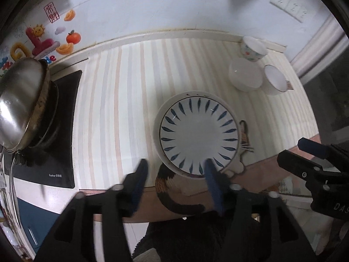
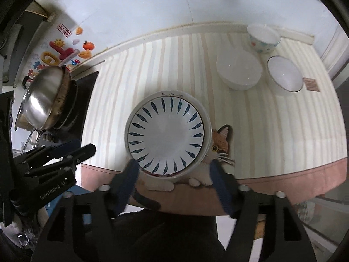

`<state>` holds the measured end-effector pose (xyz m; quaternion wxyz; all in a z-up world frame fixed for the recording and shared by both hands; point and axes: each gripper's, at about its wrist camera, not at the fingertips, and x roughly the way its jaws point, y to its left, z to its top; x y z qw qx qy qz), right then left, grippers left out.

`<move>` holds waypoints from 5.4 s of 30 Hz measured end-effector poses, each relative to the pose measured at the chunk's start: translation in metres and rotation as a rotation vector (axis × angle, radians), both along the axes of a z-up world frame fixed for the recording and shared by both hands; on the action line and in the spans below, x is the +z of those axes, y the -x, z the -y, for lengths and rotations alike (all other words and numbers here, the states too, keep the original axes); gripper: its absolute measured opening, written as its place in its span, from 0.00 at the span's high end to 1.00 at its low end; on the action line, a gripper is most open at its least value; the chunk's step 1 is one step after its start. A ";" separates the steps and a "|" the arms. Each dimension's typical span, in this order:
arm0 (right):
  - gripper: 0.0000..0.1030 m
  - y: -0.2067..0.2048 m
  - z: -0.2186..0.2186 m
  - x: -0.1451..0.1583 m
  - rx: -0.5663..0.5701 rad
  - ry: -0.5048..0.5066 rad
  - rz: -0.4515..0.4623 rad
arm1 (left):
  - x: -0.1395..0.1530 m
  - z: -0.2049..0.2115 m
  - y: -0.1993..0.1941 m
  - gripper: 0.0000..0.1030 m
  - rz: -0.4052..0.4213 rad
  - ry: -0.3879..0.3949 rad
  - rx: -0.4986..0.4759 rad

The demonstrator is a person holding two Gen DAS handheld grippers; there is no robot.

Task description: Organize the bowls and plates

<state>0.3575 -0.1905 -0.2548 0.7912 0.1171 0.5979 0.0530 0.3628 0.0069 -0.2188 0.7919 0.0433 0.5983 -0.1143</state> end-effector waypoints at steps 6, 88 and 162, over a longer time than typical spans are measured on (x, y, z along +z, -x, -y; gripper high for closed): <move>0.17 0.028 -0.011 0.036 -0.046 0.048 0.066 | 0.021 -0.008 0.017 0.21 0.037 0.026 -0.005; 0.84 -0.040 0.236 -0.165 -0.214 -0.117 -0.167 | -0.161 0.254 -0.091 0.79 -0.238 0.011 -0.174; 0.88 -0.093 0.312 -0.083 -0.266 -0.225 -0.002 | -0.058 0.292 -0.168 0.84 -0.103 0.096 -0.193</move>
